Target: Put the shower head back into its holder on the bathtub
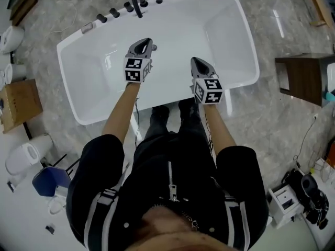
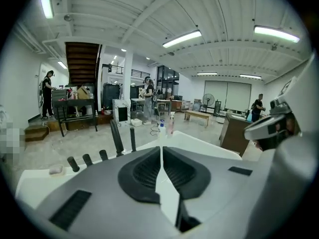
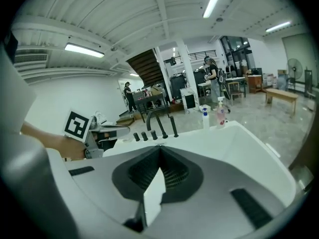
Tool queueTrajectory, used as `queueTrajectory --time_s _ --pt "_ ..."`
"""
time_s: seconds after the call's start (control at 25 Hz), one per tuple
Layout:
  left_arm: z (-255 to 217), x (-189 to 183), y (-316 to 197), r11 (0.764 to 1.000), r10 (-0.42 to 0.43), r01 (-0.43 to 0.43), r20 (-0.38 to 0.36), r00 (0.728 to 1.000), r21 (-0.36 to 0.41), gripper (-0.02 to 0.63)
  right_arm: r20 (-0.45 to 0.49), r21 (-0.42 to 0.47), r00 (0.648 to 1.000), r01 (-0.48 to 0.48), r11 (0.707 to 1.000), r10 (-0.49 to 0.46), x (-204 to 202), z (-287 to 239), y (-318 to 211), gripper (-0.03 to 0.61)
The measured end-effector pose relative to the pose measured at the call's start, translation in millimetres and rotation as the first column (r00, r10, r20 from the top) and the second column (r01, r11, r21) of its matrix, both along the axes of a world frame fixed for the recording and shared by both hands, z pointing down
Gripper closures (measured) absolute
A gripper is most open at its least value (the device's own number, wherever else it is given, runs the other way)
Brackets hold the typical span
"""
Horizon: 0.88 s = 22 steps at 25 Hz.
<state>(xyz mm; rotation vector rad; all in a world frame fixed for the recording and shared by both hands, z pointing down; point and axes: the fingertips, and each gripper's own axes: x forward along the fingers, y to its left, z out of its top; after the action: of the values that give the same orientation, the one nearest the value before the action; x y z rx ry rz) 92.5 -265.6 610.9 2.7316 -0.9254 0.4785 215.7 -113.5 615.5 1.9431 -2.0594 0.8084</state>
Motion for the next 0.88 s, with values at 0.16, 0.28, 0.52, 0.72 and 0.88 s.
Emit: queueTrajectory --time_s 0.16,0.28,0.52,0.72,0.88 --pt "-39 -26 16 0.998 0.015 -0.015 -0.001 1.0 0.058 0.578 -0.022 0.072 1.0 0.016 0.997 -0.015 -15 -35 -14 0.569" --pt "-79 -45 14 0.993 0.003 0.001 -0.038 0.999 0.117 0.579 -0.06 0.131 0.998 0.029 0.991 -0.021 -23 -69 -27 0.569" --pt "-148 -82 -2 0.972 -0.019 0.041 -0.098 0.995 0.233 0.578 -0.133 0.274 0.991 0.051 0.96 -0.015 -35 -145 -54 0.571" --pt "-189 -103 -5 0.957 -0.021 0.056 -0.125 0.992 0.283 0.578 -0.184 0.353 0.983 0.083 0.932 -0.018 -49 -194 -62 0.571" --pt "-205 -120 2 0.953 -0.019 0.062 -0.146 0.989 0.295 0.578 -0.203 0.379 0.979 0.095 0.921 -0.017 -63 -207 -57 0.571"
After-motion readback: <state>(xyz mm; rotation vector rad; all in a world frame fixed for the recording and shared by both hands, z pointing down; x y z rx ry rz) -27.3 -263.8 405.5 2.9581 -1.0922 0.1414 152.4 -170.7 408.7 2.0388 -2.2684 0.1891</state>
